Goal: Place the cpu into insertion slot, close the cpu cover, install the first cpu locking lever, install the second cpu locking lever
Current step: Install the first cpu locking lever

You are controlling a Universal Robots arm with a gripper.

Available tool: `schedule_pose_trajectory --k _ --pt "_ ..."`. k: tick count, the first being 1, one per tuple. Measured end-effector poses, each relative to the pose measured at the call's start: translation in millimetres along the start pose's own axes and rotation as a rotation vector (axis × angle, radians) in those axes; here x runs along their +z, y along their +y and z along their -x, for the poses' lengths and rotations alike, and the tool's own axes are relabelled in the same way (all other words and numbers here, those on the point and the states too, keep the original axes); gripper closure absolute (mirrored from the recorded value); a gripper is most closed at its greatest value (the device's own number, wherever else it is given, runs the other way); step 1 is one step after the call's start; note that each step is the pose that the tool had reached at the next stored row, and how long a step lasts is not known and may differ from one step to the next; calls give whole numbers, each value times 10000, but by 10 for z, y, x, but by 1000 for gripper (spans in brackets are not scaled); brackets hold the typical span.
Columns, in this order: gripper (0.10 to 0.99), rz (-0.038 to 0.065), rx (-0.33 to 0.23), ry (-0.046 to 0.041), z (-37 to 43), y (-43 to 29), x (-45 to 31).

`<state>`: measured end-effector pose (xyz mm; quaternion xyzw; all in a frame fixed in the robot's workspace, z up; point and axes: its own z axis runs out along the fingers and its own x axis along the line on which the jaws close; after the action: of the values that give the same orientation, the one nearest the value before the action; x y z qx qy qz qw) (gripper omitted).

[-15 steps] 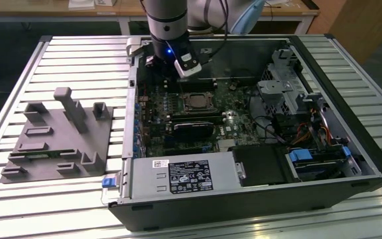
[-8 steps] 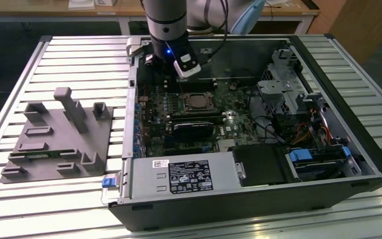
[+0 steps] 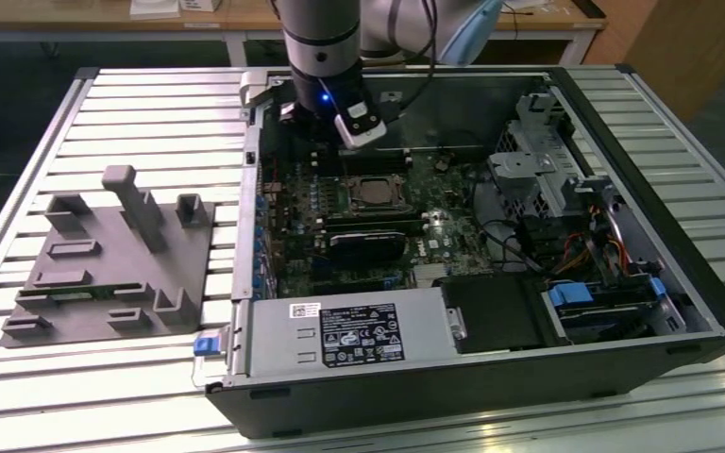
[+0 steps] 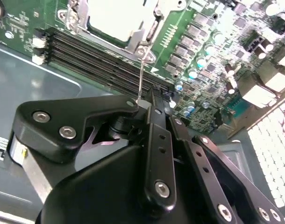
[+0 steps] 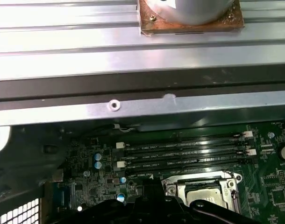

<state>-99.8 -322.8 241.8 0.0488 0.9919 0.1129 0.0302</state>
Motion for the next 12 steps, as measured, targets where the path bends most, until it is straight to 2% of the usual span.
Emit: schedule_pose_trajectory --k 6,12 --pt "980 -1 1 6 126 11 9" --pt "980 -3 8 26 314 28 23"
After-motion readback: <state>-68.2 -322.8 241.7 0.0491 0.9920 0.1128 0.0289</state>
